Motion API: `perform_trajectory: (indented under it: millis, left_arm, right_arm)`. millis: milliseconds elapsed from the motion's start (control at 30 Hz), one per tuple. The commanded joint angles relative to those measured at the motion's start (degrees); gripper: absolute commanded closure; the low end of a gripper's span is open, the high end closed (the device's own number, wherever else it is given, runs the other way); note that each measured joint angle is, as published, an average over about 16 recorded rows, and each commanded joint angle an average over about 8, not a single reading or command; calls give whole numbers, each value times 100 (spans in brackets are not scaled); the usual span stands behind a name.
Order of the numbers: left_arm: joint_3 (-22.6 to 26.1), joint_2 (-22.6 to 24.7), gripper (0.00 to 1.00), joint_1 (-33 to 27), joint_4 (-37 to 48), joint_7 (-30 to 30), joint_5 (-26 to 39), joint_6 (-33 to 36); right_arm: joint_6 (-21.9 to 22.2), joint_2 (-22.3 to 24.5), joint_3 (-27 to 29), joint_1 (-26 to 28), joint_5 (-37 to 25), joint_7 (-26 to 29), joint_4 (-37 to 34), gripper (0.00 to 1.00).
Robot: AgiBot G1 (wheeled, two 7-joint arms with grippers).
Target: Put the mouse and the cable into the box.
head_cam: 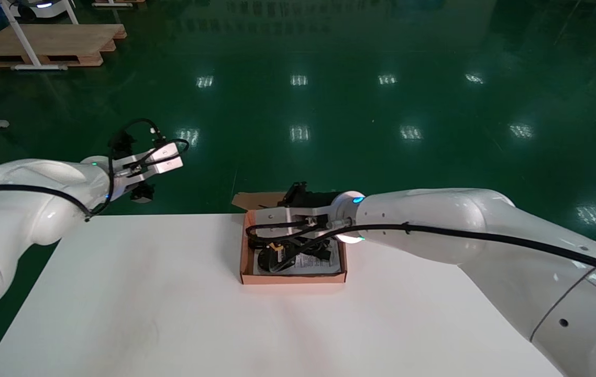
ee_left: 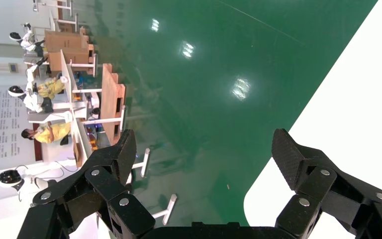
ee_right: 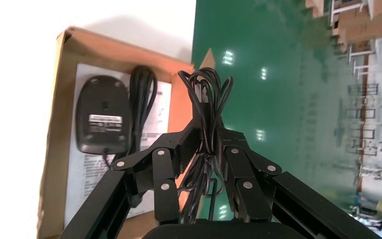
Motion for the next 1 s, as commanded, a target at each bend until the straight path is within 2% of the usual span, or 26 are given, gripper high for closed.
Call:
perform_trajectory:
  millis: [33,133,167,667,833,1000]
  left_arm:
    - [37,-4,0,0,-31,-117,78,21]
    - [55,-7,0,-2,-39,-154,117,30]
    - [61,-8,0,-3,-42,-166,129,34]
    - [34,-50,0,10,-100,-112,71,30]
    - [-150,-178,0,136,-299,-22,-208,234]
    - [-604,-475,0,437,-736,233,-901,723]
  right_arm:
    - [88,-1,-192,-1,16,140,-54,45]
    - [110,-3,-278,-8,46,180,-70,8]
    - [117,-3,-305,-10,55,193,-76,0]
    - [12,68,-87,-51,93,156,1,0]
    - [-308,328,251,-276,420,234,202,0]
    - [-754,689,723,-588,875,343,482,0]
